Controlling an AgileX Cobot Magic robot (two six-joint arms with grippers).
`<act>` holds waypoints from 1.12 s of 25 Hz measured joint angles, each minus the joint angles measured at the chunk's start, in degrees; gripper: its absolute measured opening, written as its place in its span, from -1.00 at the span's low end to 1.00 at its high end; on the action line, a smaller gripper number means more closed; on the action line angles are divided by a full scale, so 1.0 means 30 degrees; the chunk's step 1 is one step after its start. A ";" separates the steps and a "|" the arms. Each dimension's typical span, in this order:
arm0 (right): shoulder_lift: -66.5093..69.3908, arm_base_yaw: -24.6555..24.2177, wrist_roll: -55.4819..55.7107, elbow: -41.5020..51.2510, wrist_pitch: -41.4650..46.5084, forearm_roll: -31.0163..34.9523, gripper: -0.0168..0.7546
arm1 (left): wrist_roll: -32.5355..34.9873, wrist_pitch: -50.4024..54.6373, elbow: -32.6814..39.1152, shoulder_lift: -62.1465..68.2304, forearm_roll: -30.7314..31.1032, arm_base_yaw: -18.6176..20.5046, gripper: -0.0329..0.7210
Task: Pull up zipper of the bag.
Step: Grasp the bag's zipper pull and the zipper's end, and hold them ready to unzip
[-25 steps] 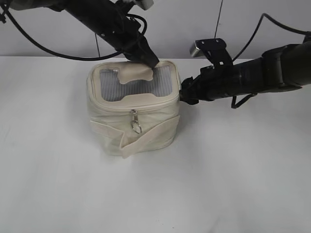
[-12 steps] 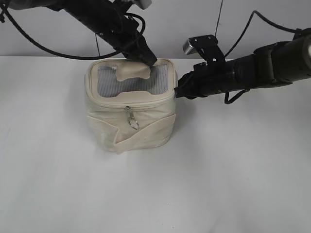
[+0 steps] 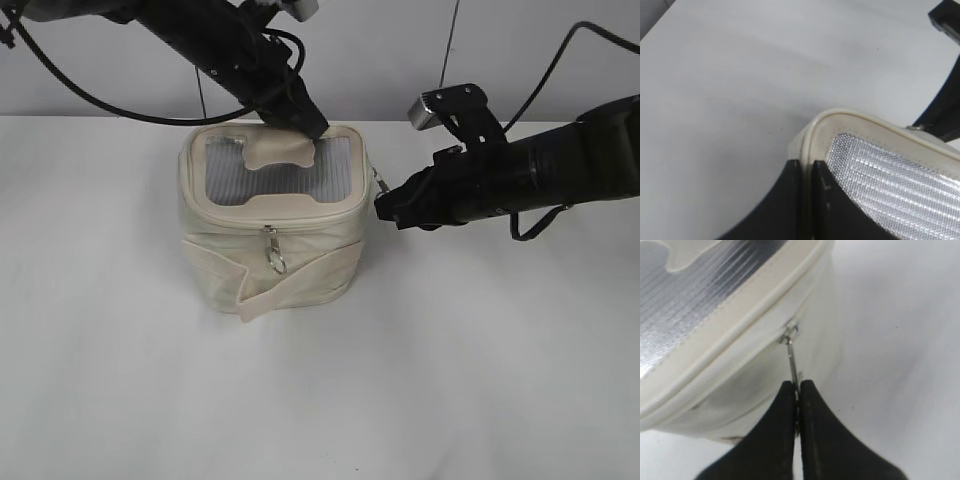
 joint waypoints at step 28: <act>-0.1790 0.6934 0.9504 -0.0123 -0.1939 -0.6393 -0.93 | -0.4388 -0.1235 0.0000 0.0000 0.0790 -0.0881 -0.85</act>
